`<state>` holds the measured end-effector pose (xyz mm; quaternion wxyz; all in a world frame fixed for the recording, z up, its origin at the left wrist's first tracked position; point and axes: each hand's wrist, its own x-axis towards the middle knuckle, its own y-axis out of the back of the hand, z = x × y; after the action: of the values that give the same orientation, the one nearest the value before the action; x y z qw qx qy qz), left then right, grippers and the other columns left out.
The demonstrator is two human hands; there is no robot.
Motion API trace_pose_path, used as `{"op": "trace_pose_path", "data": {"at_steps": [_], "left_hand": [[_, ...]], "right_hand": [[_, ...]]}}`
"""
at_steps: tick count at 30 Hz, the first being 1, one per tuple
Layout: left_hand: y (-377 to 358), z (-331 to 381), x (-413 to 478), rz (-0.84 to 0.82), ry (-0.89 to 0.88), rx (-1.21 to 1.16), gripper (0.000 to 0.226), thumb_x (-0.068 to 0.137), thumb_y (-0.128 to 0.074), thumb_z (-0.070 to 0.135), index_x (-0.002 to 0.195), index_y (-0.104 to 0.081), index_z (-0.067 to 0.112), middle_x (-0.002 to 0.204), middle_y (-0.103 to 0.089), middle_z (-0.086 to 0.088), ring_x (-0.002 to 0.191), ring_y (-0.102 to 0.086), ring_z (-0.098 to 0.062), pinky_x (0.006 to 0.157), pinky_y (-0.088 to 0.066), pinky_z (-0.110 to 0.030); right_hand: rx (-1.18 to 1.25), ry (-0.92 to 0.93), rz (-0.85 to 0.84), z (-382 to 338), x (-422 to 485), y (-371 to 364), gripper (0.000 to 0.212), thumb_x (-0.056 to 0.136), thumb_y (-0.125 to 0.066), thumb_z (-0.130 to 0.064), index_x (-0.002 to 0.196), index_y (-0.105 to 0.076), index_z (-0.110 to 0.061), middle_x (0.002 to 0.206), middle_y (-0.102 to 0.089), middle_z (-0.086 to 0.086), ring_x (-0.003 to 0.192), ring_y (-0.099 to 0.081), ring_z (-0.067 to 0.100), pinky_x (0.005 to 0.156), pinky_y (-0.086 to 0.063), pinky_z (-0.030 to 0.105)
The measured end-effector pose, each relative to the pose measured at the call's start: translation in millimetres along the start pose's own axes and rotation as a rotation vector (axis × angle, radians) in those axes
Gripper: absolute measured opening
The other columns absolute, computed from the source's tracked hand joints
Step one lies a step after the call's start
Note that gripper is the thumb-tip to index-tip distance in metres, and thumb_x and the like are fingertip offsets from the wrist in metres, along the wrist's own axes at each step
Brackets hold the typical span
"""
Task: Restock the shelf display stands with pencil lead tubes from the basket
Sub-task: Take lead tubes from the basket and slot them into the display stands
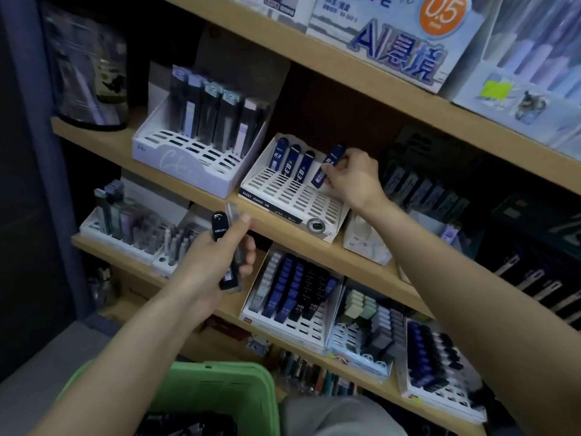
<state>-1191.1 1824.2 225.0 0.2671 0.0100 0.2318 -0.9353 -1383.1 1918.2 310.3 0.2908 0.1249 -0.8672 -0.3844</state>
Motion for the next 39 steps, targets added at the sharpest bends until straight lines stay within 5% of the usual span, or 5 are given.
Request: {"op": "trace_pose_path", "data": {"at_steps": [5,19,25,30,39], "left_hand": [[13,-6,6,0.012,0.023,0.020,0.037,0.089,-0.055,0.043,0.065,-0.051,0.016,0.054,-0.050,0.001,0.046,-0.041,-0.012,0.046,-0.030,-0.023],[17,-19,14,-0.001,0.041,-0.046,0.023,0.087,-0.058,0.037,0.084,-0.056,0.014,0.059,-0.060,0.002,0.048,-0.053,-0.010,0.042,-0.041,-0.019],[22,-22,16,-0.001,0.061,-0.017,0.029,0.085,-0.057,0.042,0.080,-0.058,0.013,0.059,-0.059,0.000,0.050,-0.052,-0.012,0.050,-0.041,-0.025],[22,-22,16,-0.011,0.055,-0.035,0.026,0.087,-0.057,0.039,0.082,-0.056,0.013,0.060,-0.060,0.000,0.051,-0.053,-0.012,0.048,-0.043,-0.022],[25,-24,19,-0.005,0.068,-0.019,0.029,0.086,-0.058,0.041,0.081,-0.059,0.013,0.063,-0.061,-0.002,0.056,-0.054,-0.015,0.057,-0.043,-0.028]], "right_hand": [[-0.065,-0.096,-0.049,5,15,-11,0.008,0.092,-0.061,-0.018,0.092,-0.053,-0.016,0.082,-0.059,-0.001,0.074,-0.058,0.012,0.067,-0.047,0.026],[-0.063,-0.026,-0.081,-10,21,-29,0.007,0.097,-0.051,-0.022,0.102,-0.051,-0.017,0.090,-0.061,0.000,0.079,-0.062,0.012,0.073,-0.050,0.026],[-0.033,-0.067,-0.198,-14,25,-25,0.033,0.096,-0.052,-0.016,0.127,-0.048,-0.006,0.098,-0.064,0.007,0.093,-0.064,0.020,0.089,-0.052,0.036],[-0.055,-0.072,-0.295,-15,26,-21,0.019,0.096,-0.052,-0.013,0.115,-0.053,-0.011,0.089,-0.061,0.002,0.083,-0.062,0.014,0.083,-0.054,0.033],[-0.260,0.075,-0.100,-9,27,-29,0.041,0.089,-0.063,-0.019,0.128,-0.049,-0.018,0.107,-0.063,0.004,0.097,-0.061,0.017,0.086,-0.053,0.039]]}}
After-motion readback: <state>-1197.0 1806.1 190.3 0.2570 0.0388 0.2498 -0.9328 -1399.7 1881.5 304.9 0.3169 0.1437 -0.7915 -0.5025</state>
